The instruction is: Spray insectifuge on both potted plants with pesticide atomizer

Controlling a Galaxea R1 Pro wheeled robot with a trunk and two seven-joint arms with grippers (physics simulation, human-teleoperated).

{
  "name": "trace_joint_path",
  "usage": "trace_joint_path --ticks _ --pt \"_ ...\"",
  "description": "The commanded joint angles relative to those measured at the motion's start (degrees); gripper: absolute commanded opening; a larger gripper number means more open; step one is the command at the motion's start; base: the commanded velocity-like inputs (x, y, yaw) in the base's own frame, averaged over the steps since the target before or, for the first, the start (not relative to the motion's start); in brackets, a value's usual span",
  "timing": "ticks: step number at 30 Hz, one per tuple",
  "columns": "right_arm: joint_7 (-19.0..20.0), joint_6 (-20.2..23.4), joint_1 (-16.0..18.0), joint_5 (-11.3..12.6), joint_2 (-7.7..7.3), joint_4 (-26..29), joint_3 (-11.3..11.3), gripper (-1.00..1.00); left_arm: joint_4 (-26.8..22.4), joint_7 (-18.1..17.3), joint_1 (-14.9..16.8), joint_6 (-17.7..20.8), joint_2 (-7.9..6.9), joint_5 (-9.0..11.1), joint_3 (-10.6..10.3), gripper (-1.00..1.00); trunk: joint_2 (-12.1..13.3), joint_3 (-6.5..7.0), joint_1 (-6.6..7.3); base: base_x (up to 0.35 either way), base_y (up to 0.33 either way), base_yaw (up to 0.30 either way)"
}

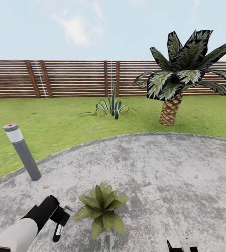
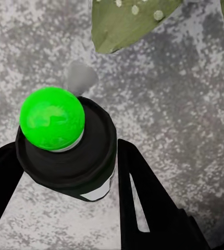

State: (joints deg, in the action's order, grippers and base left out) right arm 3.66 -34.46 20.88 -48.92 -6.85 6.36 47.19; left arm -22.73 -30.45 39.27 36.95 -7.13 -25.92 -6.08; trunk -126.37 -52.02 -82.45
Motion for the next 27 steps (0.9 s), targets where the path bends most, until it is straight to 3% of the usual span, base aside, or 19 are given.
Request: trace_joint_path --ticks 1,7,18,27 --pt "0.4 -0.2 0.0 -0.1 0.0 0.0 0.5 1.0 -0.1 -0.3 0.0 0.1 -0.05 -0.6 -0.2 -1.0 0.0 -0.06 0.0 0.026 -0.271 0.0" --pt "0.4 -0.2 0.0 -0.1 0.0 0.0 0.5 1.0 0.1 2.3 0.0 0.1 -0.02 -0.5 -0.2 -1.0 0.0 -0.06 0.0 -0.038 -0.273 0.104" --pt "0.4 -0.2 0.0 -0.2 0.0 0.0 0.4 1.0 0.0 2.7 0.0 0.1 0.09 -0.5 -0.2 -1.0 0.0 -0.06 0.0 0.001 -0.09 0.268" --pt "0.4 -0.2 0.0 -0.2 0.0 0.0 0.4 1.0 0.0 2.7 0.0 0.1 0.1 -0.4 -0.2 -1.0 0.0 -0.06 0.0 0.109 -0.251 0.023"
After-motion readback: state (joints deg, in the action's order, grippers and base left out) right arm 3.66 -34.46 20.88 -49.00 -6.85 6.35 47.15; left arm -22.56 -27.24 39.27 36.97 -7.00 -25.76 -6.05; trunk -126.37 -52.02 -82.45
